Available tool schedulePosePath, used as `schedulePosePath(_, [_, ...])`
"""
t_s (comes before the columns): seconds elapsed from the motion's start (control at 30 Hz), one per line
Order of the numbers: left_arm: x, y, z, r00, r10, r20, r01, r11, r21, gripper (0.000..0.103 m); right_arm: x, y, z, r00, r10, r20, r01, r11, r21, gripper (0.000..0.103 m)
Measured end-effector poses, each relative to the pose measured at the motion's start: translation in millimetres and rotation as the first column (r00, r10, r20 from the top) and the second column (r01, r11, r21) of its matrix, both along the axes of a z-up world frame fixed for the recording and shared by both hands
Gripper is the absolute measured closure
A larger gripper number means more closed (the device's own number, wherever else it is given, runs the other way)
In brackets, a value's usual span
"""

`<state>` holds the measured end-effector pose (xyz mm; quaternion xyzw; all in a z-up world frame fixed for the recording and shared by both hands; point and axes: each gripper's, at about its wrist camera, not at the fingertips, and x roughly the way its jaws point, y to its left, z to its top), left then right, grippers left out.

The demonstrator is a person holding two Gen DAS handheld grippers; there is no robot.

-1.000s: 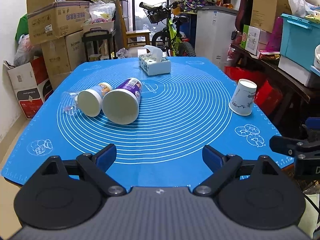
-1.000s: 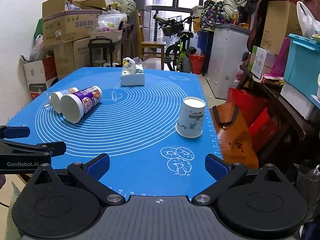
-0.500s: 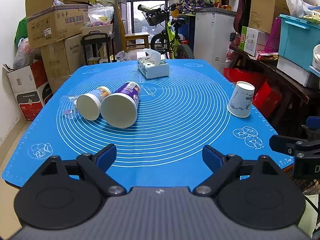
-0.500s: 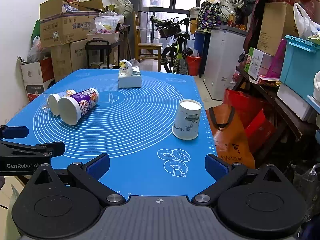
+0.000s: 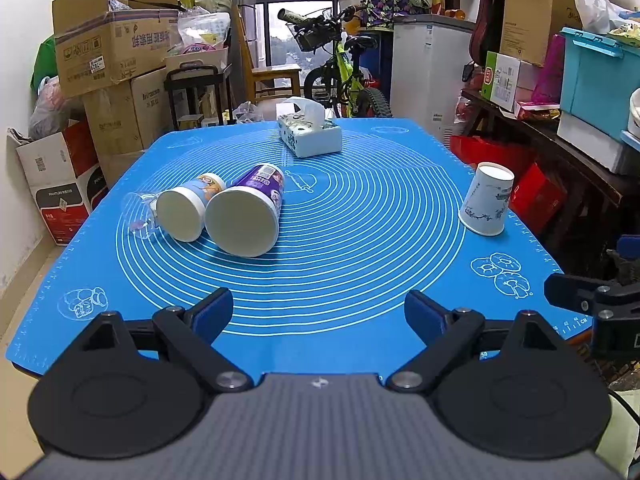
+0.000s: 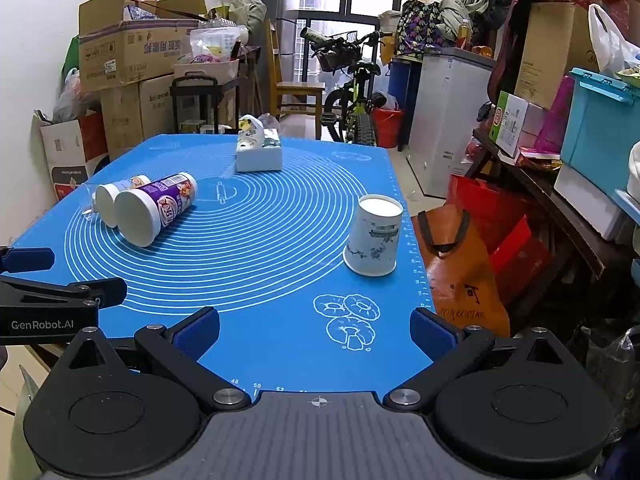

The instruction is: Flip cup upside down

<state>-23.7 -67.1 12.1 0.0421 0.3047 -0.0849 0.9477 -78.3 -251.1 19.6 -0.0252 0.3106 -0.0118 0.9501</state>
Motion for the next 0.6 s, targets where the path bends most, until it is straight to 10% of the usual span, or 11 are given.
schedulePosePath(0.6, [0.4,1.9,-0.9,1.0,0.004,-0.001,-0.004,1.0,0.011,0.011,0.1,-1.5,-2.9,1.0,-0.005,-0.005,0.005,1.0,0.005,0.002])
